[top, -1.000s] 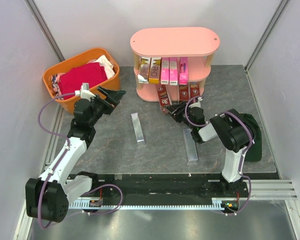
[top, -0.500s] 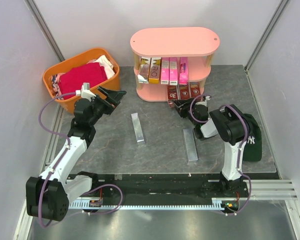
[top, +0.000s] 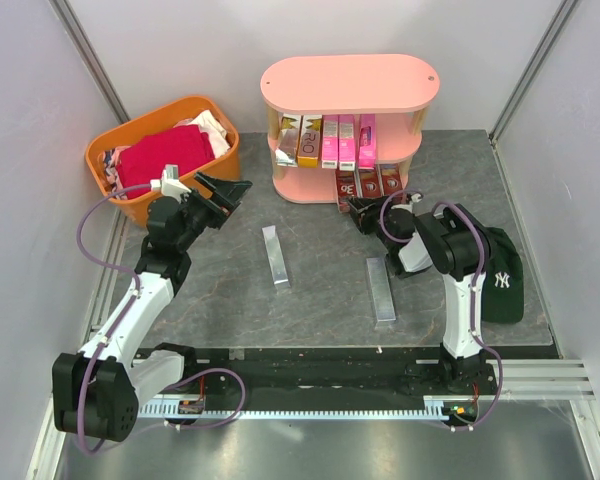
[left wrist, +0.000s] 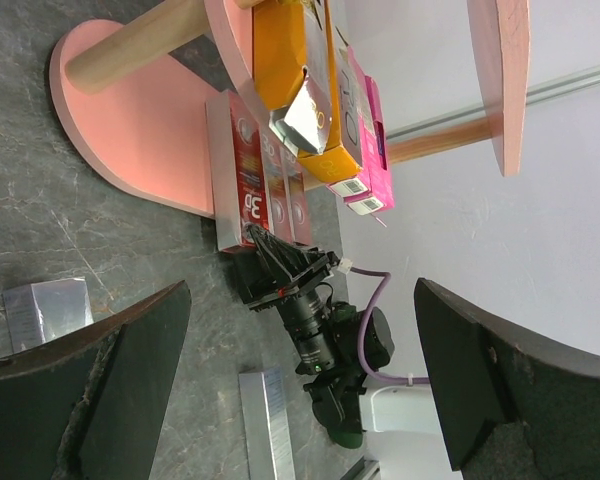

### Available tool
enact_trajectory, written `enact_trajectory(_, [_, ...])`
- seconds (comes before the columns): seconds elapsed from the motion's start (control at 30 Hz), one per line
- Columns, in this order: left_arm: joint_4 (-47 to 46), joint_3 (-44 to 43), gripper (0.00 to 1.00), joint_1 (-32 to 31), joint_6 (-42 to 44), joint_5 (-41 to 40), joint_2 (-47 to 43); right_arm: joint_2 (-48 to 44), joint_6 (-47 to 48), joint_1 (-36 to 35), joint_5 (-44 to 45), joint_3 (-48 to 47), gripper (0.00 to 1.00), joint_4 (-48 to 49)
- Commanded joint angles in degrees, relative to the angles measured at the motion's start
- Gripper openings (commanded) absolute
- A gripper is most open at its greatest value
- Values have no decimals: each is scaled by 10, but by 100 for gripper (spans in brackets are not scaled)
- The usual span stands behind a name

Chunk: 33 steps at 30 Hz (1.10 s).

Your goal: Place and organize the toothpastes onto the shelf

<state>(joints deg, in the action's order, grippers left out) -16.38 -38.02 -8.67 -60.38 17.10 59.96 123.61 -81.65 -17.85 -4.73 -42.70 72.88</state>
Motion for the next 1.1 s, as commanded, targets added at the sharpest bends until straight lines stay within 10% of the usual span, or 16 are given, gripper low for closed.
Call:
enact_trajectory(0.0, [-23, -4, 100, 4, 22, 18, -1, 19, -15, 7, 9, -11, 40, -27])
enact_trajectory(0.4, [-24, -5, 100, 5, 27, 24, -1, -14, 13, 6, -19, 9, 97, -42])
enact_trajectory(1.07, [274, -202, 98, 0, 254, 16, 223, -275, 204, -3, -63, 93, 98, -266])
